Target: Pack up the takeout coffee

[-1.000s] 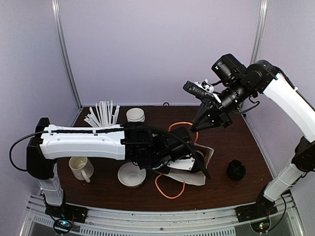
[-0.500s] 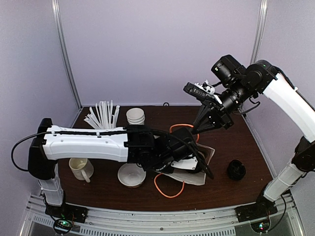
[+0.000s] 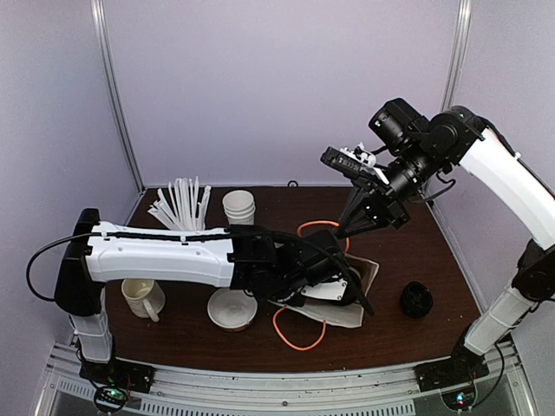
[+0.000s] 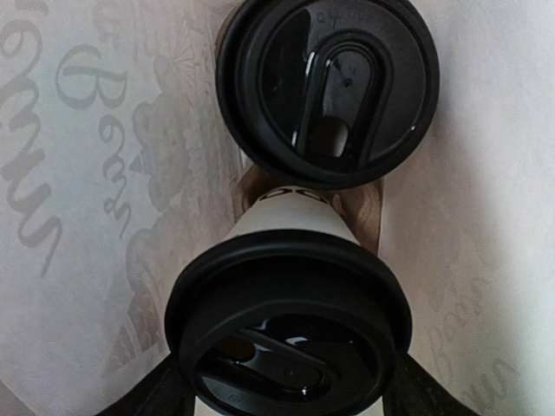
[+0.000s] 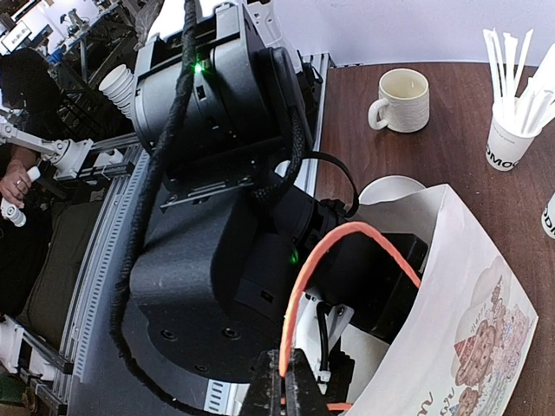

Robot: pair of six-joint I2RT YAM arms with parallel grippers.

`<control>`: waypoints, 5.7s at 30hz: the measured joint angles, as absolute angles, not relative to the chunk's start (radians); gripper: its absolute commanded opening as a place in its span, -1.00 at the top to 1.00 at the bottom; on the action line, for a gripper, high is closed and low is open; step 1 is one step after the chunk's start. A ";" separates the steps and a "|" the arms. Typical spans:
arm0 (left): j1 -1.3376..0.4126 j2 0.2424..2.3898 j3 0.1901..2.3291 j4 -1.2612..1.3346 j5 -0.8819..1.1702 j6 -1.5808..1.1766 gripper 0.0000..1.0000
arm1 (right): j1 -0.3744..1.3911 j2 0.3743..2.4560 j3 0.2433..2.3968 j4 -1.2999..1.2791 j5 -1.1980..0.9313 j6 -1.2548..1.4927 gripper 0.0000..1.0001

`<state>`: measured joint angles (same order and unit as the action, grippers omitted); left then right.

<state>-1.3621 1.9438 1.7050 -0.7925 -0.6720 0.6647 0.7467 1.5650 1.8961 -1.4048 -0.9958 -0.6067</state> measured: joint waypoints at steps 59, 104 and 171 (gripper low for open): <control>-1.258 2.062 1.698 -0.598 -0.658 0.735 -0.05 | 0.652 1.684 2.083 -1.488 -0.999 -0.652 -0.15; -1.190 2.099 1.809 -0.688 -0.519 0.687 -0.02 | 0.356 2.189 1.821 -1.073 -0.809 -0.491 0.30; -1.061 2.350 2.326 -1.036 -0.224 0.665 0.00 | 0.256 2.287 1.837 -1.248 -0.734 -0.496 -0.05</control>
